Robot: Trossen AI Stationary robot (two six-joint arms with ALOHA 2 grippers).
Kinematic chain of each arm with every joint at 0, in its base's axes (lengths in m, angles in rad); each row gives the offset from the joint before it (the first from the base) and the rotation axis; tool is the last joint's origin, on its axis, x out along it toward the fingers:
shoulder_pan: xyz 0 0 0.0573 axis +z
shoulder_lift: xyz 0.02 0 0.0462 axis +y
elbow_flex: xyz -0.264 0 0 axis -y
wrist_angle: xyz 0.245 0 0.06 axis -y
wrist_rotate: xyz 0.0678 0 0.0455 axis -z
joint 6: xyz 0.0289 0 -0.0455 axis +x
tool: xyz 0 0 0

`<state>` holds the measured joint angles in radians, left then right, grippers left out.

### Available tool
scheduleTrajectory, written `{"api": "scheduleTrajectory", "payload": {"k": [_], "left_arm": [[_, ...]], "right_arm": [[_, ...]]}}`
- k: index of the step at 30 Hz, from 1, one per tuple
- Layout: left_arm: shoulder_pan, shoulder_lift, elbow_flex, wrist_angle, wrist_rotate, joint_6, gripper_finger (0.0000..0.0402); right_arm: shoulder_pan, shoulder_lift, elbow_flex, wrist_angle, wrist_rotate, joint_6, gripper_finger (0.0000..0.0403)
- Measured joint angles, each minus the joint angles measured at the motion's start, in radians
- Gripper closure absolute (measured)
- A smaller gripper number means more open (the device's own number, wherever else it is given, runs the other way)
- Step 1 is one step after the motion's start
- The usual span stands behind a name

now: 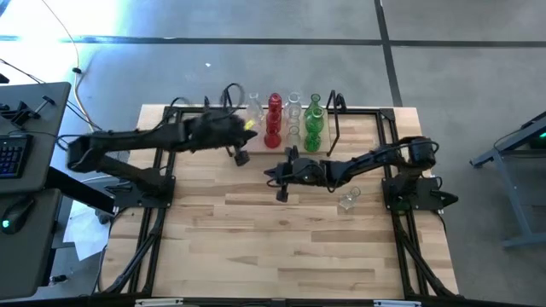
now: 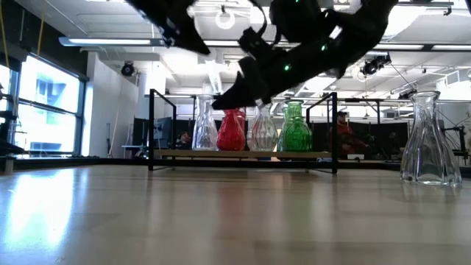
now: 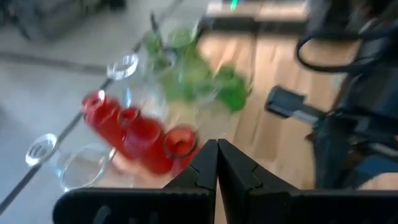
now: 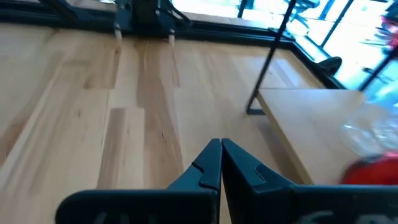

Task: Sort vases onto shelf
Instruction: Put the transparent vase aligned with the other transparent vases on the shelf

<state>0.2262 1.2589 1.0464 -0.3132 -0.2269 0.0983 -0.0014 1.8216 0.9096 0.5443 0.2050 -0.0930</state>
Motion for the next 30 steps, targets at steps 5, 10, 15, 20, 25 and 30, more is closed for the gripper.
{"api": "scheduleTrajectory", "payload": {"k": [5,10,15,20,25,30], "left_arm": [[-0.089,-0.177,-0.203,0.25,0.0,0.008,0.0401],[-0.165,-0.329,-0.361,0.402,-0.001,0.001,0.0401],[-0.235,-0.438,-0.46,0.479,0.0,-0.016,0.0401],[-0.286,-0.494,-0.519,0.524,0.0,-0.016,0.0401],[-0.312,-0.505,-0.549,0.525,-0.019,-0.016,0.0401],[-0.315,-0.504,-0.566,0.552,-0.023,-0.017,0.0401]], "right_arm": [[0.065,-0.12,0.0,-0.175,0.123,-0.003,0.0403],[0.2,-0.27,0.0,-0.425,0.274,0.102,0.0403],[0.38,-0.386,0.0,-0.711,0.38,0.376,0.0403],[0.574,-0.423,0.001,-0.951,0.497,0.734,0.0403],[0.745,-0.417,0.001,-1.157,0.532,1.11,0.0403],[0.824,-0.397,0.0,-1.47,0.541,1.601,0.0402]]}}
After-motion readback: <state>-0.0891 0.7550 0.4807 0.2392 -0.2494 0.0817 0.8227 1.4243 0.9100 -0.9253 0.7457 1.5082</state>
